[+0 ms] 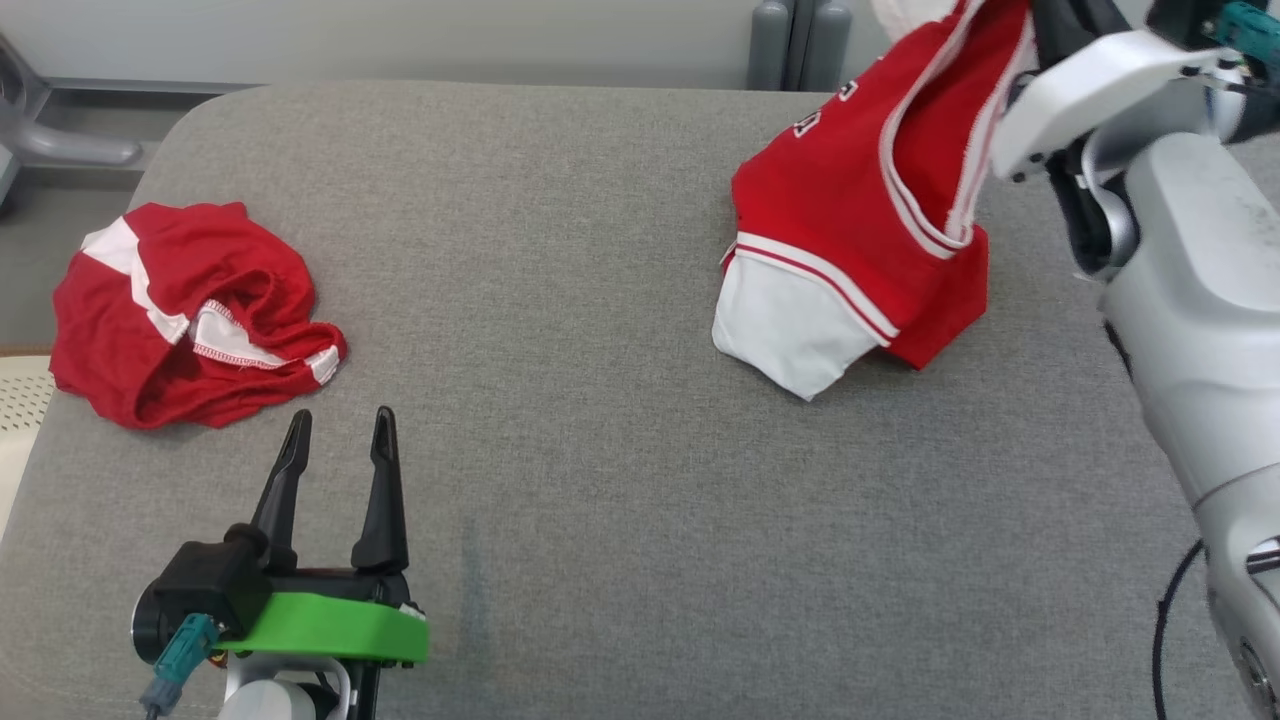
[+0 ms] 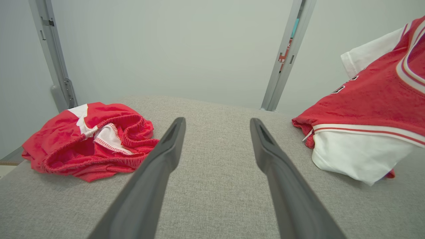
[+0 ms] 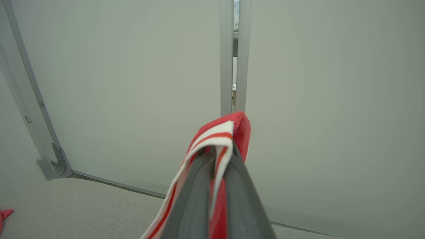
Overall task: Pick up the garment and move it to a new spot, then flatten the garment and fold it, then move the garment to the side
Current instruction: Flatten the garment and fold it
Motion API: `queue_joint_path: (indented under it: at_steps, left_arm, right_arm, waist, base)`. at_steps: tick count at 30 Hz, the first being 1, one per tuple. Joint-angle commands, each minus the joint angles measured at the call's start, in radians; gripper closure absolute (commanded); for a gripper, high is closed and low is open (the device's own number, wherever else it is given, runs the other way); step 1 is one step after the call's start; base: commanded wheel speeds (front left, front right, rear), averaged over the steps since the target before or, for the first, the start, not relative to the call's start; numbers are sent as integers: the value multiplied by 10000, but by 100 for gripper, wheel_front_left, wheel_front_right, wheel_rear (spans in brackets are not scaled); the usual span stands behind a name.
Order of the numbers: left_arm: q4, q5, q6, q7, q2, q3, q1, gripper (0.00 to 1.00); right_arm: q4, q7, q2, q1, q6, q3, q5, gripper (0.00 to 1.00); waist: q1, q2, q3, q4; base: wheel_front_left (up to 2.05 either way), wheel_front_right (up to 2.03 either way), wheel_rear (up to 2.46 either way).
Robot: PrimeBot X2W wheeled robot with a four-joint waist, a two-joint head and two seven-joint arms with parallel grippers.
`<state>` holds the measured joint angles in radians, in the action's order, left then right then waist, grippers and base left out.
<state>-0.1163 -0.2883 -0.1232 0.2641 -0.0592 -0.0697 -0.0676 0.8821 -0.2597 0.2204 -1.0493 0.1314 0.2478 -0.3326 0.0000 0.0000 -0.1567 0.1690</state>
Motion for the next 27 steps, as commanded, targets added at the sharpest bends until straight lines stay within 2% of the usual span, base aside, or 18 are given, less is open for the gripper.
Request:
queue_joint_path:
  at_steps: [1,6,7,8,12,19,23,27]
  left_arm:
    - [38,76,-26,6,-11,-41,-102,0]
    - [44,77,-53,7,-28,-179,-371,0]
    - [38,76,-56,6,-38,-197,-409,0]
    - [48,84,-60,6,-40,-209,-446,0]
    - [71,100,-65,6,-38,-173,-559,0]
    - [-72,100,-55,6,-13,-30,-395,0]
    - [-125,99,-57,6,-1,55,-231,0]
    - [-173,111,-53,6,9,175,-95,0]
  right_arm:
    - [356,24,291,184,-13,-234,105,100]
    - [1961,91,1108,372,-13,-1350,406,100]
    - [2336,99,1227,396,-13,-1612,471,33]
    - [2675,96,1319,394,-13,-1873,544,0]
    - [3439,78,1405,288,-13,-2396,901,0]
    - [3909,623,1328,756,-13,-2541,1835,0]
    - [3887,504,910,1103,-13,-2555,2028,0]
    - [3532,323,76,1666,-13,-2251,1915,0]
  waist:
    - [0,0,-144,82]
    - [0,0,-489,303]
    - [0,0,-568,345]
    - [0,0,-628,376]
    - [0,0,-748,401]
    - [0,0,-358,109]
    - [0,0,-29,-188]
    - [0,0,223,-486]
  base:
    - [0,0,0]
    - [0,0,0]
    - [0,0,0]
    - [0,0,0]
    - [0,0,0]
    - [0,0,0]
    - [0,0,0]
    - [0,0,0]
